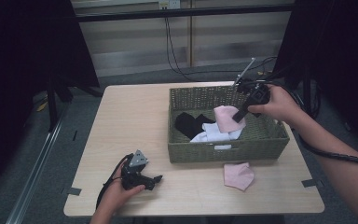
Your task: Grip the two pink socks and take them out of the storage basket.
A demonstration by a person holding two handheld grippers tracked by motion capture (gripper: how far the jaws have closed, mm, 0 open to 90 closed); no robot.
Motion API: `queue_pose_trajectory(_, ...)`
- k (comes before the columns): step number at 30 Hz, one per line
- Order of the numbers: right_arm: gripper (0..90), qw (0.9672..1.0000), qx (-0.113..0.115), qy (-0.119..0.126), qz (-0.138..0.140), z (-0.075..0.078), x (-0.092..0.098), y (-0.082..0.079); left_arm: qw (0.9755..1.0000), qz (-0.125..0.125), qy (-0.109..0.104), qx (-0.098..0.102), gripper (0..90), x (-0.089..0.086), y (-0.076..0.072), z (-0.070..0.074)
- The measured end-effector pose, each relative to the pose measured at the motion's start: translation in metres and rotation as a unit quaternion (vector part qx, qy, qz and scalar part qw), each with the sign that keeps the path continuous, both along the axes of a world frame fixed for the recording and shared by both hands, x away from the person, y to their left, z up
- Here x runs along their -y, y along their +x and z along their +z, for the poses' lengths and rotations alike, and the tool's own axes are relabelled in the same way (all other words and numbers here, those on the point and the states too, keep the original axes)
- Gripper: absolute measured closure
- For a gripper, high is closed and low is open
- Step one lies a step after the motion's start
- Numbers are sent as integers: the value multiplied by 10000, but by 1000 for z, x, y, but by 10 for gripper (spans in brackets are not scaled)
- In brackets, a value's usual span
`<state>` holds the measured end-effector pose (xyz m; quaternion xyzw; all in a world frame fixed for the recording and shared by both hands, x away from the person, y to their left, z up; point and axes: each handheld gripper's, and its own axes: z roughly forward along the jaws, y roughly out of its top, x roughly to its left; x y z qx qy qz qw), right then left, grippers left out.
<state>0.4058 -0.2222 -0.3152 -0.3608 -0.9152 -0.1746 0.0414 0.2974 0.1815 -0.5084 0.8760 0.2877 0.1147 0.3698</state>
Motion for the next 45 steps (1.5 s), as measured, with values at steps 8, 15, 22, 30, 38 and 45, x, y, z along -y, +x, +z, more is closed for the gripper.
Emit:
queue_pose_trajectory(8,818,9999,-20,13,114,14,2,-10,10000,-2,-5,-5,82,0,0,0)
queue_pose_trajectory(15,817,9999,9,50,152,24,10,-19,10000,11,-14,-1,82,0,0,0)
queue_pose_trajectory(22,817,9996,28,67,279,29,13,-31,10000,15,-20,-2,82,0,0,0)
queue_pose_trajectory(30,815,9989,5,171,425,26,12,-45,10000,15,-23,-7,82,0,0,0)
queue_pose_trajectory(38,812,9979,-16,243,597,19,6,-58,10000,2,-1,2,82,0,0,0)
queue_pose_trajectory(45,812,9971,-77,310,694,8,1,-69,10000,23,-27,11,82,0,0,0)
